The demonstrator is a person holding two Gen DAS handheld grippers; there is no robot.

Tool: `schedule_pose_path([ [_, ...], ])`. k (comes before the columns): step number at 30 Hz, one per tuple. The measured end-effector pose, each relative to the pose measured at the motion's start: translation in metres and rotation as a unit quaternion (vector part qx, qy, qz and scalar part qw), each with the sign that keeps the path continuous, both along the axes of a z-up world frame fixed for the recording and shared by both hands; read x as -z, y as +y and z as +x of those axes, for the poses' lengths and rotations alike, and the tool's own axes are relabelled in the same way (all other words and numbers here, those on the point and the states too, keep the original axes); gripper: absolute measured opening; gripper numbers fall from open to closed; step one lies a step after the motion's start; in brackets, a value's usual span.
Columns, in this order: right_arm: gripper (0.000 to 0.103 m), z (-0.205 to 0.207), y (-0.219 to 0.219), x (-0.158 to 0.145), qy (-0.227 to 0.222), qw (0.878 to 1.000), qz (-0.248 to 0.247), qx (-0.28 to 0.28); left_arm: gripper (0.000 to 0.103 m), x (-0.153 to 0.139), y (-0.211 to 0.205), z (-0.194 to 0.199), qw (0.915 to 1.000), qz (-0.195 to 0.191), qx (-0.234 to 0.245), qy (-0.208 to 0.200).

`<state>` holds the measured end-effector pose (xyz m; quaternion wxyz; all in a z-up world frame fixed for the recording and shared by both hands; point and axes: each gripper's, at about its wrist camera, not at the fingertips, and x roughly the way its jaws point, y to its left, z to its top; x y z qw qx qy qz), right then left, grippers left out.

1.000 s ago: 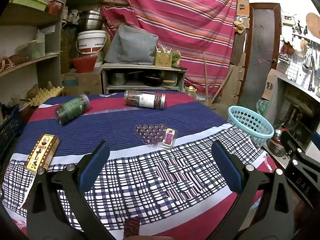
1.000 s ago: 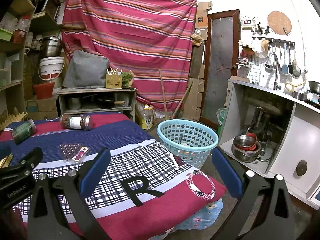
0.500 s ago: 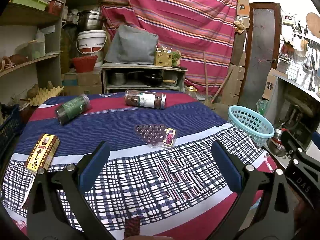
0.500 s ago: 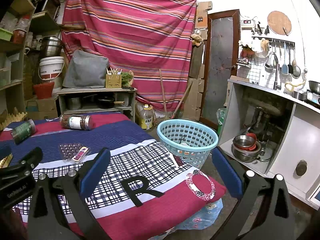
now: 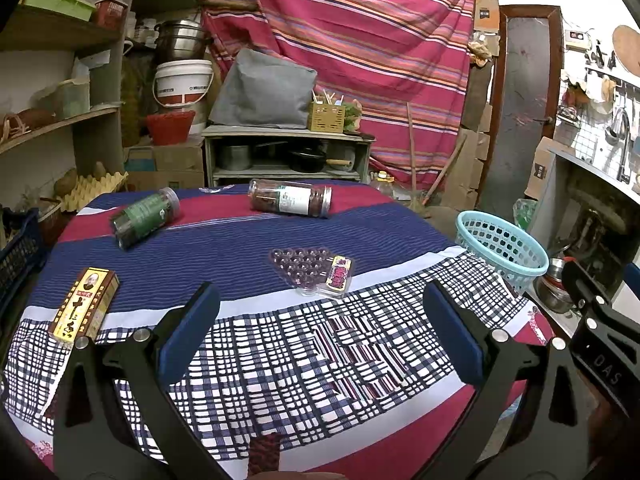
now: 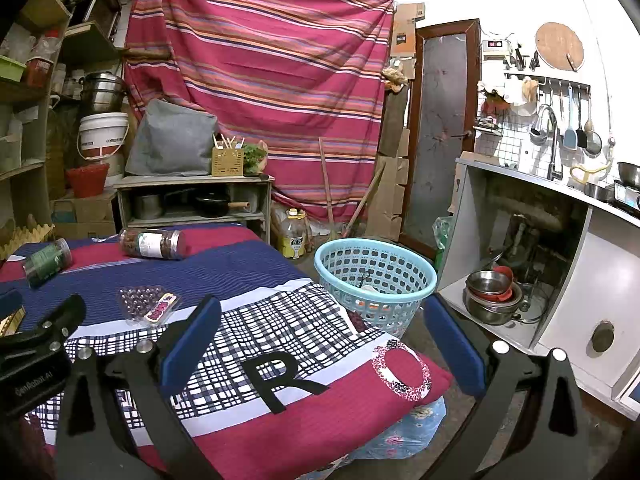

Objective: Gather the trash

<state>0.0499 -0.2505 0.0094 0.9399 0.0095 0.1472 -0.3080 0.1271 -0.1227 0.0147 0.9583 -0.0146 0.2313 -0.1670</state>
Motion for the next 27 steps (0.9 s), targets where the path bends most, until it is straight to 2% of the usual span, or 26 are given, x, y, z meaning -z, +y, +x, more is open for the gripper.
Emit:
schedule_pose_path([
  [27,0.099,0.0,0.0008,0.0001,0.0,1.0,0.0,0.0,0.098,-0.0025,0.001,0.0001,1.0,-0.005,0.005,0.002],
])
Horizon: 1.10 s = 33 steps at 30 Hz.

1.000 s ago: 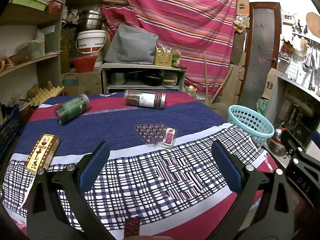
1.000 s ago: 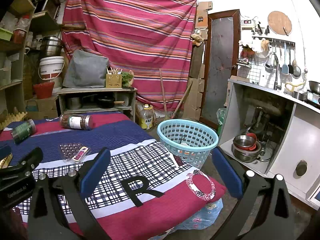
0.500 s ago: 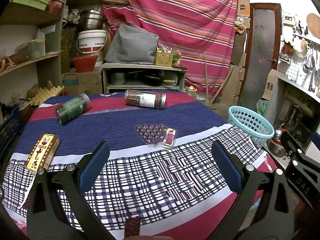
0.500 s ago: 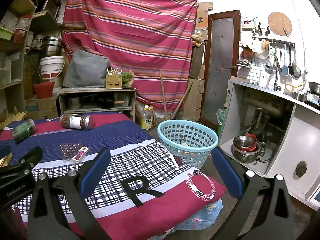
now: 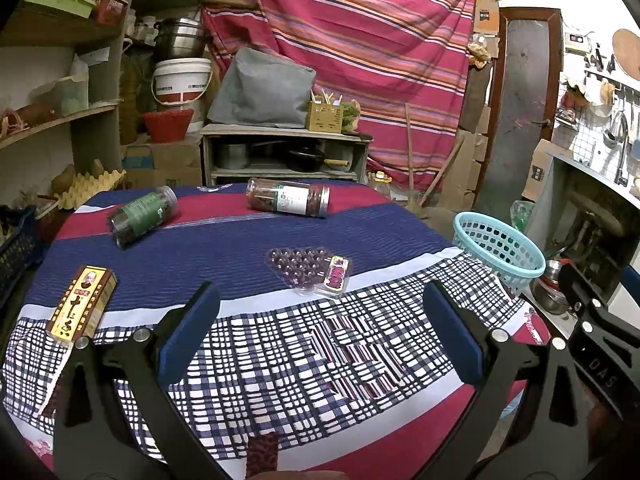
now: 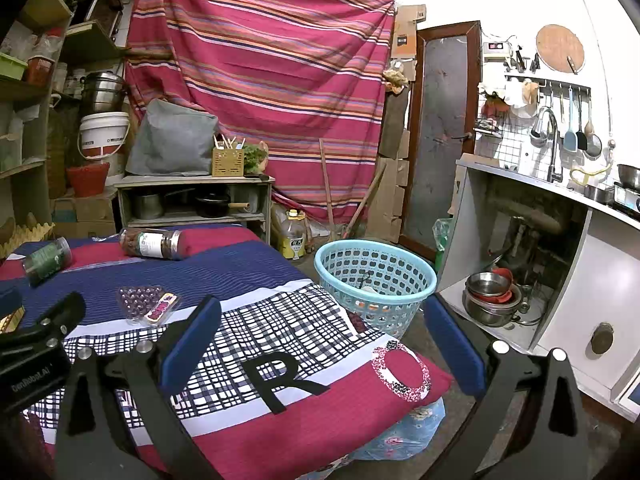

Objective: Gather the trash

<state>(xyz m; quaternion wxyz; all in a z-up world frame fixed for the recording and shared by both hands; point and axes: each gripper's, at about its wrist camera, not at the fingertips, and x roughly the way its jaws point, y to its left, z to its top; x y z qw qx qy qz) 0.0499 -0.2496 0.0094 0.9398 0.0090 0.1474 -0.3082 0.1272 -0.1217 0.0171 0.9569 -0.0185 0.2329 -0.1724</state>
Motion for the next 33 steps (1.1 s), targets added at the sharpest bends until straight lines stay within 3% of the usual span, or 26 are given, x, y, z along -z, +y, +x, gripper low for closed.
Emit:
schedule_pose_path([
  [33,0.099,0.0005,0.0018,-0.0007,0.001,1.0,-0.001,0.0,0.098,-0.0006,-0.0019,-0.0007,1.0,0.002,0.0,-0.001],
])
